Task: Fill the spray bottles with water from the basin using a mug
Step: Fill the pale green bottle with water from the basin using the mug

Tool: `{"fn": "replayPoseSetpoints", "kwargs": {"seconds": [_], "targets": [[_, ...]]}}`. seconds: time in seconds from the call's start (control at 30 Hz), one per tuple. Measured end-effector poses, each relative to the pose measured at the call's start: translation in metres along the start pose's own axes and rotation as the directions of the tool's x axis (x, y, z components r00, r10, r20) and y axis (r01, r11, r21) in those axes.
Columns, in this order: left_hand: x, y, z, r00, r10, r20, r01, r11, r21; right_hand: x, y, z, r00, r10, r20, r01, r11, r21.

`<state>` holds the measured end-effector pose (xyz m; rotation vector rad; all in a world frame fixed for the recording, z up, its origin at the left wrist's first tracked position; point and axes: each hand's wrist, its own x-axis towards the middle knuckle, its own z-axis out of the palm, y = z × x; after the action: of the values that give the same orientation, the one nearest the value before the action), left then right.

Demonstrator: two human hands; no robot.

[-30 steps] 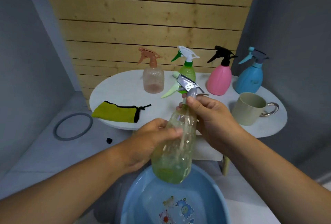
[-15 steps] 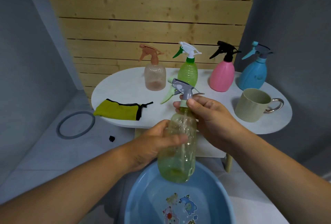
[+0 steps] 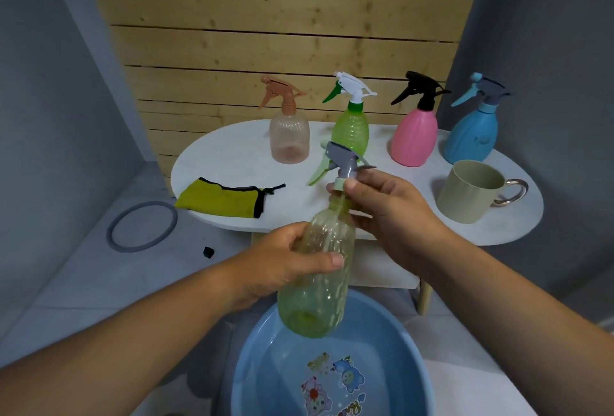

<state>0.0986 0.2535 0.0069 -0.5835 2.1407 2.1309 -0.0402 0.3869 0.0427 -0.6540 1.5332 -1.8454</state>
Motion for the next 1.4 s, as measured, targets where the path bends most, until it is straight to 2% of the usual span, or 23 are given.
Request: {"fn": "replayPoseSetpoints", "kwargs": {"seconds": [0.1, 0.2, 0.33, 0.47, 0.57, 0.73, 0.9, 1.0, 1.07, 1.2, 1.4], "targets": [[-0.002, -0.003, -0.010, 0.993, -0.080, 0.085, 0.072, 0.993, 0.096, 0.010, 0.001, -0.007, 0.997, 0.003, -0.076, 0.001, 0.999, 0.051], [-0.005, -0.007, -0.024, 0.983, -0.159, 0.093, 0.141, 0.973, 0.182, 0.028, 0.006, -0.016, 0.984, 0.036, -0.176, -0.014, 0.992, 0.125], [-0.010, -0.014, -0.042, 0.977, -0.213, 0.001, 0.206, 0.944, 0.257, 0.053, 0.022, -0.030, 0.944, 0.175, -0.278, -0.120, 0.972, 0.203], [-0.014, -0.024, -0.055, 0.960, -0.258, -0.105, 0.277, 0.924, 0.262, 0.069, 0.041, -0.038, 0.901, 0.340, -0.269, -0.238, 0.907, 0.348], [-0.013, -0.029, -0.063, 0.942, -0.299, -0.156, 0.332, 0.901, 0.278, 0.077, 0.047, -0.040, 0.868, 0.383, -0.316, -0.258, 0.891, 0.373], [-0.013, -0.033, -0.072, 0.923, -0.332, -0.195, 0.373, 0.895, 0.244, 0.085, 0.049, -0.047, 0.827, 0.369, -0.425, -0.249, 0.917, 0.311], [-0.009, -0.033, -0.069, 0.933, -0.288, -0.215, 0.333, 0.918, 0.215, 0.082, 0.057, -0.057, 0.824, 0.275, -0.495, -0.338, 0.940, -0.042], [-0.007, -0.032, -0.068, 0.935, -0.257, -0.242, 0.306, 0.933, 0.190, 0.082, 0.058, -0.060, 0.833, 0.220, -0.508, -0.343, 0.925, -0.163], [-0.006, -0.031, -0.067, 0.943, -0.228, -0.240, 0.272, 0.948, 0.166, 0.082, 0.058, -0.060, 0.846, 0.181, -0.502, -0.286, 0.948, -0.140], [-0.006, -0.028, -0.062, 0.960, -0.185, -0.210, 0.218, 0.965, 0.143, 0.080, 0.055, -0.055, 0.855, 0.185, -0.484, -0.189, 0.981, 0.041], [-0.005, -0.021, -0.052, 0.972, -0.141, -0.188, 0.172, 0.972, 0.163, 0.069, 0.045, -0.049, 0.880, 0.170, -0.443, -0.216, 0.975, -0.055]]}}
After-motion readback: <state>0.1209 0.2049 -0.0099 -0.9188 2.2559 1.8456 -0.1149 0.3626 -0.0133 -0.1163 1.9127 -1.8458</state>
